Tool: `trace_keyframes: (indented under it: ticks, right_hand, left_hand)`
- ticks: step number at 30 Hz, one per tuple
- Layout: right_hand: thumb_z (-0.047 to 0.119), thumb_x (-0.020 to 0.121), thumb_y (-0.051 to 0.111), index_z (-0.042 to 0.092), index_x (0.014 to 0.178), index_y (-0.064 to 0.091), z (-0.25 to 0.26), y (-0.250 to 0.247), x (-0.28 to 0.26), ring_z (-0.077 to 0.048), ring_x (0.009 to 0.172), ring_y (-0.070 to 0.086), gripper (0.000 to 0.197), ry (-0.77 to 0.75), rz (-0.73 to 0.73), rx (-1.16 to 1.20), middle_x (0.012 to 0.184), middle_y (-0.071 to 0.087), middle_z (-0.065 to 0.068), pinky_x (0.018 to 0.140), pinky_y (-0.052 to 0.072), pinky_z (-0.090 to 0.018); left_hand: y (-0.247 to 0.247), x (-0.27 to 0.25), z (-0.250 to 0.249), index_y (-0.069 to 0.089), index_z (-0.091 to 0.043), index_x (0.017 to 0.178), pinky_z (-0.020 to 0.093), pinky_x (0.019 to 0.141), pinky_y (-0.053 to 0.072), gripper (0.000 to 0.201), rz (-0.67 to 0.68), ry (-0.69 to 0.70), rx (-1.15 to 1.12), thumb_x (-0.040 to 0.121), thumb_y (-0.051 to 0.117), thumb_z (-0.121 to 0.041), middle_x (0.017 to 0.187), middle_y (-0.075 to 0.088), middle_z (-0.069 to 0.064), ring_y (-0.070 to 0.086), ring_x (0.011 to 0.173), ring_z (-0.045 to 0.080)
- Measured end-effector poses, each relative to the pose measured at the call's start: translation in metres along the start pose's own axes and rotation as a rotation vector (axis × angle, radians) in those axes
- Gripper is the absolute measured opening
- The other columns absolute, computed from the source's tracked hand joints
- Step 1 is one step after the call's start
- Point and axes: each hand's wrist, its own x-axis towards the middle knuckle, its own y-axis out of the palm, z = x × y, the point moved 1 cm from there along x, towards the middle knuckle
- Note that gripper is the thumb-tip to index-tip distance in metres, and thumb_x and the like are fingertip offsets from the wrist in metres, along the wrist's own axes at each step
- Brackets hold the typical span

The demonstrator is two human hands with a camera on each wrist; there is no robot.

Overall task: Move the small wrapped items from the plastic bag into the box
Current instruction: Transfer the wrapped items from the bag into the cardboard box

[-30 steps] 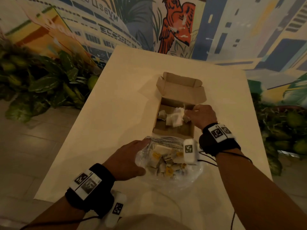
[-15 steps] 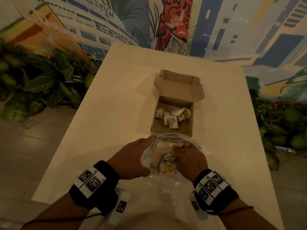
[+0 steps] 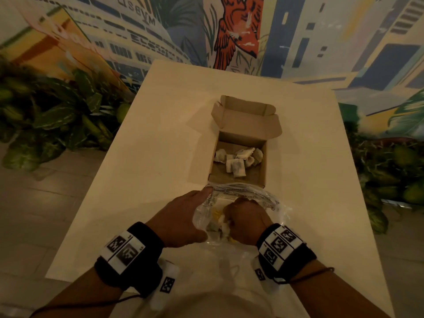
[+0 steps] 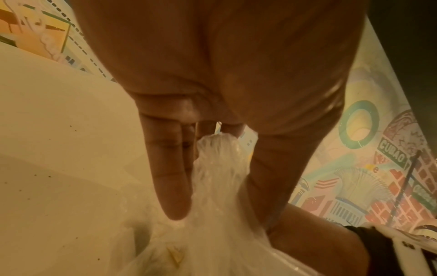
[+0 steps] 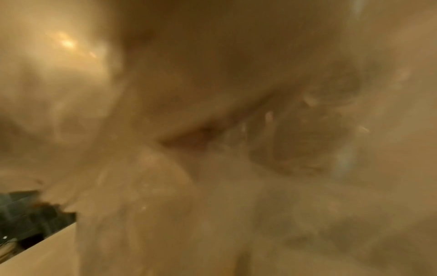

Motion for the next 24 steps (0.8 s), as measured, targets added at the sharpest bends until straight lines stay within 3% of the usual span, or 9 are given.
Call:
trace_keyframes:
  ticks: [4,9,11,13,15,19,24]
  right_hand:
    - [0.019,0.075,0.058,0.018,0.103,0.069,-0.004,0.001,-0.001,-0.03,0.097,0.061,0.029,-0.019,-0.037,0.001,0.103,0.071,-0.008,0.082,0.051,-0.033]
    - [0.017,0.084,0.053,0.018,0.106,0.067,-0.01,-0.004,-0.004,-0.026,0.101,0.061,0.026,0.013,-0.09,0.212,0.109,0.07,-0.008,0.083,0.047,-0.029]
    - [0.017,0.083,0.054,0.024,0.119,0.059,-0.008,-0.003,-0.006,-0.026,0.108,0.058,0.037,-0.007,-0.019,0.164,0.117,0.066,-0.005,0.086,0.046,-0.031]
    - [0.018,0.084,0.055,0.029,0.135,0.041,-0.005,0.001,-0.004,-0.026,0.117,0.053,0.055,-0.017,0.092,0.117,0.127,0.059,-0.001,0.093,0.045,-0.033]
    - [0.02,0.084,0.057,0.032,0.141,0.032,-0.002,0.007,0.003,-0.024,0.12,0.051,0.063,-0.001,0.153,0.118,0.131,0.057,0.002,0.096,0.044,-0.032]
    - [0.024,0.083,0.057,0.025,0.121,0.059,0.001,0.01,0.011,-0.028,0.111,0.058,0.038,0.0,0.063,0.047,0.121,0.064,-0.006,0.09,0.047,-0.034]
    - [0.034,0.087,0.052,0.021,0.103,0.07,-0.003,0.0,-0.002,-0.027,0.097,0.062,0.027,-0.089,-0.222,0.075,0.102,0.069,-0.007,0.077,0.046,-0.03]
  left_hand:
    - [0.001,-0.002,0.003,0.007,-0.031,0.147,0.034,0.106,0.037,0.105,-0.003,0.001,-0.012,0.067,0.076,-0.033,0.151,0.029,-0.005,0.034,0.133,0.016]
    - [0.001,-0.001,0.004,0.005,-0.032,0.147,0.034,0.107,0.036,0.105,0.004,-0.006,-0.012,0.068,0.076,-0.035,0.153,0.027,-0.005,0.033,0.134,0.016]
    - [0.002,-0.001,0.004,0.005,-0.032,0.147,0.034,0.108,0.035,0.105,0.007,-0.008,-0.006,0.068,0.075,-0.035,0.153,0.027,-0.005,0.032,0.135,0.016]
    - [0.001,0.0,0.004,0.006,-0.031,0.147,0.035,0.107,0.036,0.105,0.006,-0.01,-0.01,0.068,0.076,-0.034,0.153,0.028,-0.004,0.034,0.134,0.016]
    - [0.001,-0.001,0.003,0.006,-0.03,0.147,0.036,0.106,0.037,0.105,0.005,-0.008,-0.012,0.068,0.075,-0.033,0.152,0.028,-0.003,0.034,0.133,0.017]
    - [0.001,0.0,0.005,0.006,-0.031,0.147,0.035,0.107,0.036,0.105,0.006,-0.013,-0.003,0.068,0.075,-0.033,0.152,0.029,-0.003,0.034,0.133,0.017]
    - [0.0,-0.003,0.008,0.007,-0.033,0.146,0.036,0.108,0.036,0.105,-0.007,-0.02,-0.02,0.068,0.076,-0.033,0.153,0.028,-0.004,0.033,0.135,0.017]
